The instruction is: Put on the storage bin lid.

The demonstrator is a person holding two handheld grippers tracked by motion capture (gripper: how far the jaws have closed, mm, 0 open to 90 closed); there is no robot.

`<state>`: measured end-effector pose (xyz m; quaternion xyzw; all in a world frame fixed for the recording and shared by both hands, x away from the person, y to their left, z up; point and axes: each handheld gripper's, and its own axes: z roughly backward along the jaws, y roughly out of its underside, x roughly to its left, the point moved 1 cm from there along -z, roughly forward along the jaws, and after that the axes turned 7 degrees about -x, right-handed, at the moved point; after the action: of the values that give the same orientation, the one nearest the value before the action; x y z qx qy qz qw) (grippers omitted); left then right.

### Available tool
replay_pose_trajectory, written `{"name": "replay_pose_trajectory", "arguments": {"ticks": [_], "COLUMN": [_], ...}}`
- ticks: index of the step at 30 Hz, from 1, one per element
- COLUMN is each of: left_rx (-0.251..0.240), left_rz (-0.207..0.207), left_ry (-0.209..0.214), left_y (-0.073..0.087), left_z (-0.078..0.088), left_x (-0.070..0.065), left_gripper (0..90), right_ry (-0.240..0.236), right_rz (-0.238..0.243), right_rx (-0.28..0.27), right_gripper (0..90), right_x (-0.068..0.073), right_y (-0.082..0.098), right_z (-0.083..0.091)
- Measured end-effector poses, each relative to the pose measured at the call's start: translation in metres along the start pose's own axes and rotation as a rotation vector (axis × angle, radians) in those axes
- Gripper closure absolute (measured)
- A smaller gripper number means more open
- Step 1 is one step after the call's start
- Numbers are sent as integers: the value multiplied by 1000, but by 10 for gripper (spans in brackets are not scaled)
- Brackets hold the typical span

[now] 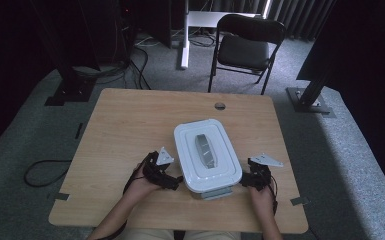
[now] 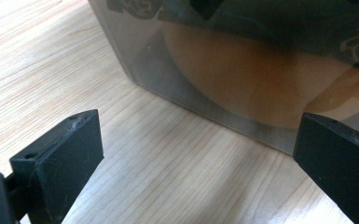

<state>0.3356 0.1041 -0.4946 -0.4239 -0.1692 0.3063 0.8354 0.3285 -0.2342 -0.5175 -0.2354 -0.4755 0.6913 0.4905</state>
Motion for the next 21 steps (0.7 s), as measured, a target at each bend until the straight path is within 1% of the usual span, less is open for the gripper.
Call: {"name": "replay_pose_trajectory", "arguments": {"ticks": [2, 5, 7, 9, 10, 11, 13, 16, 18, 21], "left_rx": [-1, 1, 4, 6, 6, 6, 2, 2, 2, 5], "left_rz": [1, 7, 8, 9, 9, 7, 12, 17, 13, 14], "left_ry": [-2, -9, -13, -19, -19, -23, -17, -14, -14, -7], "left_y": [2, 5, 7, 8, 8, 8, 10, 11, 11, 12], "left_z": [2, 5, 8, 10, 10, 11, 14, 16, 17, 18], "left_x": [3, 7, 10, 12, 12, 13, 14, 15, 14, 15], "left_gripper": [21, 21, 21, 21, 21, 21, 21, 21, 21, 21], "right_ry": [-10, -27, -9, 8, 8, 18, 22, 8, 13, 19], "right_rz": [-2, 3, 44, 72, 72, 81, 80, 57, 45, 50], "right_rx": [-5, 1, 11, 9, 9, 9, 6, 11, 17, 14], "right_gripper": [162, 162, 163, 163, 163, 165, 165, 165, 165, 167], "right_x": [4, 13, 20, 26, 26, 31, 33, 33, 34, 37], "right_y": [2, 5, 5, 4, 4, 5, 6, 6, 6, 6], "right_z": [0, 0, -1, -1, -1, -1, -1, -3, -2, -2]}}
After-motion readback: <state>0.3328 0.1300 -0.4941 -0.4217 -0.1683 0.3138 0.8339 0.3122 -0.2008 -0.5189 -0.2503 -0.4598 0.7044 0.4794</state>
